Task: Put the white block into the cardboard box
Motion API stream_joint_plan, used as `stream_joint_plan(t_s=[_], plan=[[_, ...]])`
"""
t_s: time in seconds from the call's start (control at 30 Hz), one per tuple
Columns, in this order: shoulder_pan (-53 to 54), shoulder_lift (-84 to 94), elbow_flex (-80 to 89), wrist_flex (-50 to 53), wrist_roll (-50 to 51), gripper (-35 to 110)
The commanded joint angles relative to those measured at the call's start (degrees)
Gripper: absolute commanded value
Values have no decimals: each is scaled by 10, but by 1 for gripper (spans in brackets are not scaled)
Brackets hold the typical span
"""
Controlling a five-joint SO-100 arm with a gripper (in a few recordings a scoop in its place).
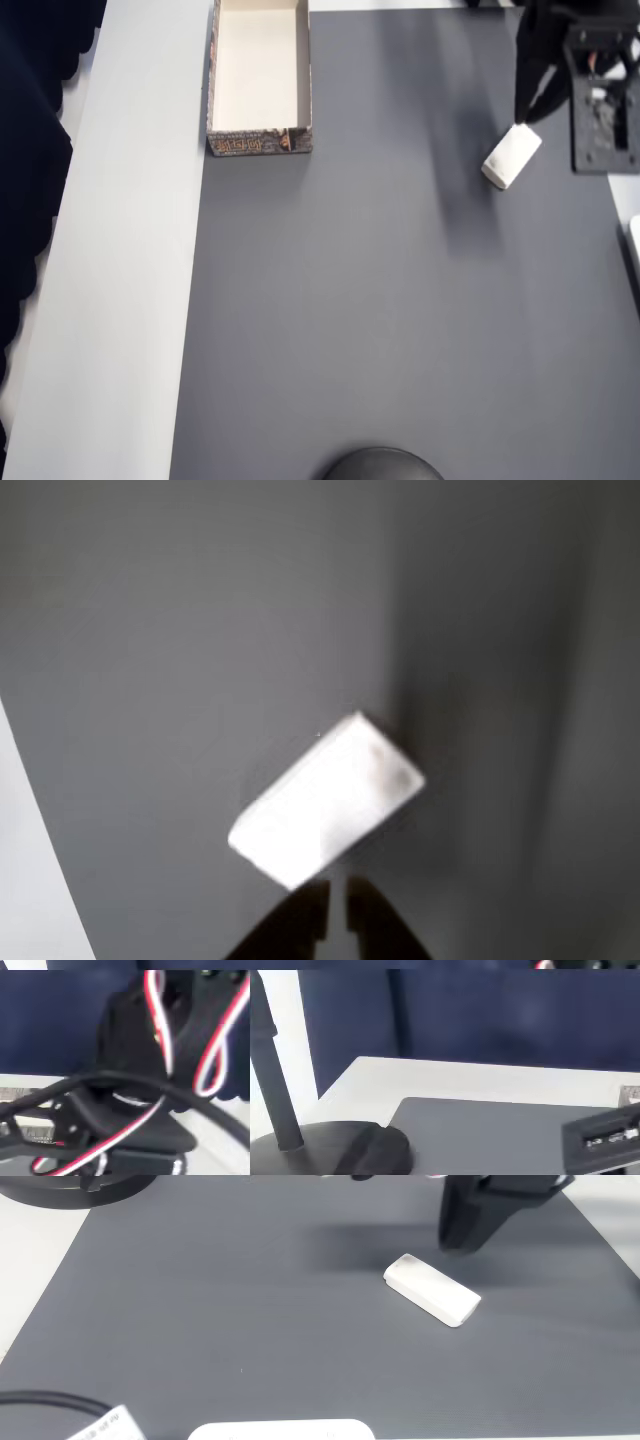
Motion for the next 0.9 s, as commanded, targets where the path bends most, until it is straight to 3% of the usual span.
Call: stream_joint_plan(t_s=[0.0,0.07,0.37,0.87], plan=[[-7,-17,-67,5,4,-1],[-7,-22,-76,5,-11,-1],[-9,-19,-74,41,-301,-2],[-11,-9,-58,80,-417,-2]])
